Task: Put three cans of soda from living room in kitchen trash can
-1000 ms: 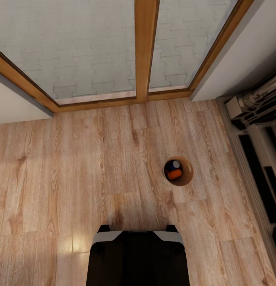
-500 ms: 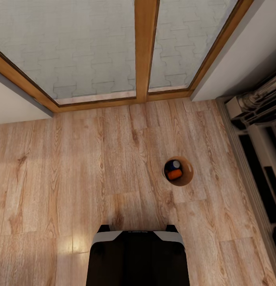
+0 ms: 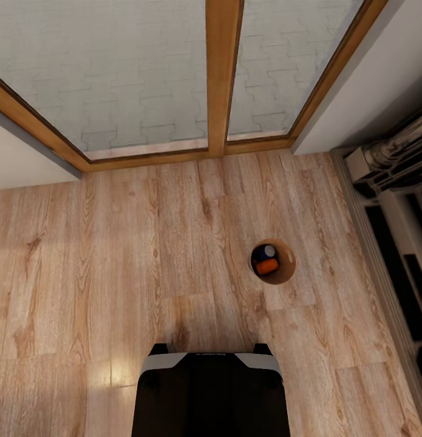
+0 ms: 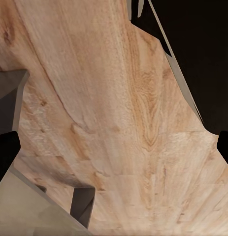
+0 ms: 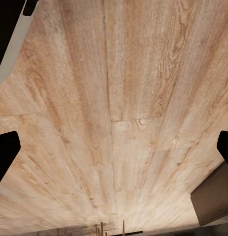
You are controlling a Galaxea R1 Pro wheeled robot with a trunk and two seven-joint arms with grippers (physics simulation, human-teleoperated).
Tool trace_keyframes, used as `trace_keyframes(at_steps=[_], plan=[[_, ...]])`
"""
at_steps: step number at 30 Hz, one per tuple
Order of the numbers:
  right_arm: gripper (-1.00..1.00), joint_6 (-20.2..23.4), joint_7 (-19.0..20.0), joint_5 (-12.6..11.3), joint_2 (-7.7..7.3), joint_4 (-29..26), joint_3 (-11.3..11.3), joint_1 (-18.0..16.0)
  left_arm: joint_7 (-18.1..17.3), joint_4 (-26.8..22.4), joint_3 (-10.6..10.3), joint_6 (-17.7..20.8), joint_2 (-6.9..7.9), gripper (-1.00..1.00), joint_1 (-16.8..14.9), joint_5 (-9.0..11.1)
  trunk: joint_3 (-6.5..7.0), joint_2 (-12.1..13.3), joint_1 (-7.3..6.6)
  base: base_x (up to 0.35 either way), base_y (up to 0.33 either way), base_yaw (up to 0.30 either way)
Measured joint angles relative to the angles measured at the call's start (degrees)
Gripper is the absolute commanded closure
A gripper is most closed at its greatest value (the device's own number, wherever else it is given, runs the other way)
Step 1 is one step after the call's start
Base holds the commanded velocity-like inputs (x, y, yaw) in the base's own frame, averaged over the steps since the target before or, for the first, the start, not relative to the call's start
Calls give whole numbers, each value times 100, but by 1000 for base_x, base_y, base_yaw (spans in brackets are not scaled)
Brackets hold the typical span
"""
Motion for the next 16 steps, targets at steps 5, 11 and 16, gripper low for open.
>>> trace_keyframes(at_steps=[5,11,16], plan=[[-100,0,0,0,0,0,0,0,0,1,0,0,0,-100,0,0,0,0,0,0,0,0],[-100,0,0,0,0,0,0,0,0,3,0,1,0,-100,0,0,0,0,0,0,0,0],[-100,0,0,0,0,0,0,0,0,0,0,1,0,-100,0,0,0,0,0,0,0,0]])
